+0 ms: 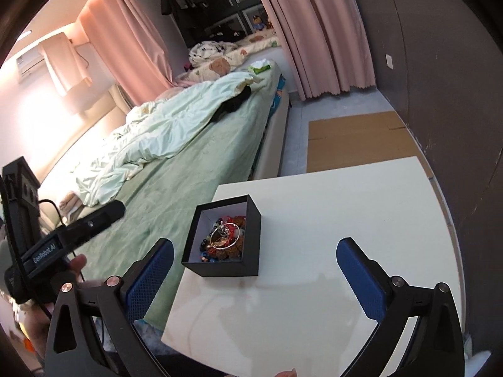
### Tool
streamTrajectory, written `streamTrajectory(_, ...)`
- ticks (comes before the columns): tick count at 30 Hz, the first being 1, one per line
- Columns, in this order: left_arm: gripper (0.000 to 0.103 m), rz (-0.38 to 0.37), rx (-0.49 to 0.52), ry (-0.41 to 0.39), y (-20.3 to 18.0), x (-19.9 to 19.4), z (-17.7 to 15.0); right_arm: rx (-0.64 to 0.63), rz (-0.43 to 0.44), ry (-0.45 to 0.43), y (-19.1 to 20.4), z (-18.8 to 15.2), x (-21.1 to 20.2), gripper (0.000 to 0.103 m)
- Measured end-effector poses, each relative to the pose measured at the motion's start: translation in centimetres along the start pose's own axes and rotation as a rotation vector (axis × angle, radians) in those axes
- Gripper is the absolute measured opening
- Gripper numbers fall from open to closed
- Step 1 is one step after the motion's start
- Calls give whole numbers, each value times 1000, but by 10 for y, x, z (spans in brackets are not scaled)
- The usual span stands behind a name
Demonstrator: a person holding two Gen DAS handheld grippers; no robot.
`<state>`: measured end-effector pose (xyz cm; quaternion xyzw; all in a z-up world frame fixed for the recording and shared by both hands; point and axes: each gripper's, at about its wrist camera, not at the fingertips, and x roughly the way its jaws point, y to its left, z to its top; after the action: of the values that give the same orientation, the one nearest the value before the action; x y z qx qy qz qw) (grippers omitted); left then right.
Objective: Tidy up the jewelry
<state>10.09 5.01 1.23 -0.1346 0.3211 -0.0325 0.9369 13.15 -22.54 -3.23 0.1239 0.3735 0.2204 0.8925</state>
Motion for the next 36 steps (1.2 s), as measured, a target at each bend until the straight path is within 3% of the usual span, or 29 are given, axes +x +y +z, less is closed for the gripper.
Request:
streamTrajectory(7, 103, 78, 39, -100, -17, -18, -18, -25, -19, -49, -10, -9, -17, 103)
streamTrajectory(15, 103, 83, 75, -85, -32, -22, -28, -65, -12, 5, -9, -7, -30, 103)
streamTrajectory(21, 103, 78, 94, -103, -42, -34, -28, -120, 34, -21, 3, -2, -52, 103)
streamTrajectory(28, 103, 71, 84, -109, -41, -40, -29, -116, 35, -8, 0, -5, -51, 103)
streamTrajectory(36, 103, 76, 97, -102, -44, -37, -28, -120, 26, -54, 2, -3, -57, 103)
